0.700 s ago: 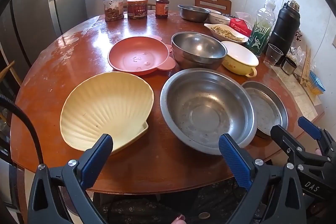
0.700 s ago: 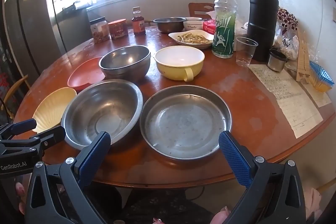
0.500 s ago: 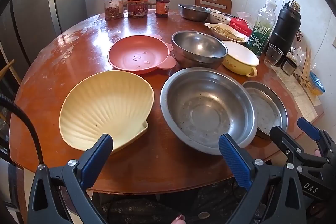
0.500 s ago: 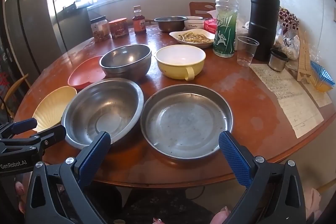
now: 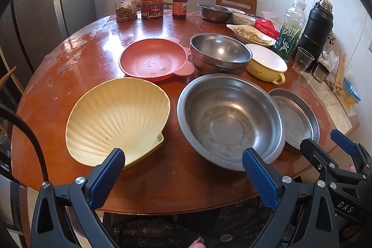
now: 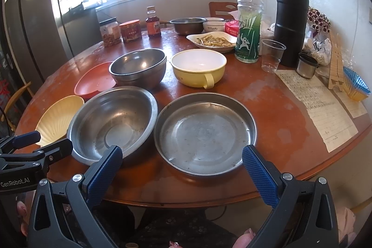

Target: Organize plates and bowls

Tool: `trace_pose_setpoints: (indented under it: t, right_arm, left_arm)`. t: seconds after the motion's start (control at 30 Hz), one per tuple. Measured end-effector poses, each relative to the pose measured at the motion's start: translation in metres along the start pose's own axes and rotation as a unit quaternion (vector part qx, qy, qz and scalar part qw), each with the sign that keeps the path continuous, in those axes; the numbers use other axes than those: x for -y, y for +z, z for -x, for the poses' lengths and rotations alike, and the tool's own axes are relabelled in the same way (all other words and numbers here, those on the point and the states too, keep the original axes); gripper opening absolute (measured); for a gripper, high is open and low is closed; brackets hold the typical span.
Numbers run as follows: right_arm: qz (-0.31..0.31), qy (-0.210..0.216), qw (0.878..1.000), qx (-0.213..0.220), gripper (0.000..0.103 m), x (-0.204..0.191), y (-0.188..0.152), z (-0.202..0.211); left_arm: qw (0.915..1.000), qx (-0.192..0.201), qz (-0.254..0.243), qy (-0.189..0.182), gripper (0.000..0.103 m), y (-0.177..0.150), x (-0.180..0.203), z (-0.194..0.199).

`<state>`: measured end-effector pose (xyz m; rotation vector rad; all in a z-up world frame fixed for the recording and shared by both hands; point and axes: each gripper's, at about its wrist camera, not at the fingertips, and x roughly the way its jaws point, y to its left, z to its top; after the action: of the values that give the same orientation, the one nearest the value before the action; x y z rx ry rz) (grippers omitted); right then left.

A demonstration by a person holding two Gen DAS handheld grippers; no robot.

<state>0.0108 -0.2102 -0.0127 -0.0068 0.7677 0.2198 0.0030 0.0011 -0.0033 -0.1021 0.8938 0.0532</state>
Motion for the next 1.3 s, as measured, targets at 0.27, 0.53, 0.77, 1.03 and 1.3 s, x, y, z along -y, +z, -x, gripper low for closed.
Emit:
trace_pose_setpoints:
  t: [0.27,0.53,0.77,1.03,1.3]
  right_arm:
    - [0.002,0.0,1.0,-0.003,0.103,0.0,-0.001,-0.002]
    - [0.005,-0.003,1.0,-0.004,0.103,0.0,0.0,-0.002]
    - [0.01,-0.002,1.0,-0.003,0.103,-0.002,0.002,-0.002]
    - [0.017,0.013,1.0,0.0,0.103,-0.013,0.012,-0.003]
    - [0.052,0.065,0.996,0.013,0.103,-0.051,0.04,-0.004]
  left_arm:
    - [1.0,0.0,0.005,-0.004,0.102,-0.001,-0.001,0.0]
    - [1.0,-0.001,0.006,-0.002,0.102,-0.001,-0.001,0.0]
    - [0.9999,0.01,0.009,-0.007,0.102,-0.001,-0.004,0.002]
    - [0.9991,0.022,0.036,-0.004,0.102,0.0,-0.025,0.01]
    - [0.9962,0.013,0.082,0.026,0.102,0.002,-0.074,0.018]
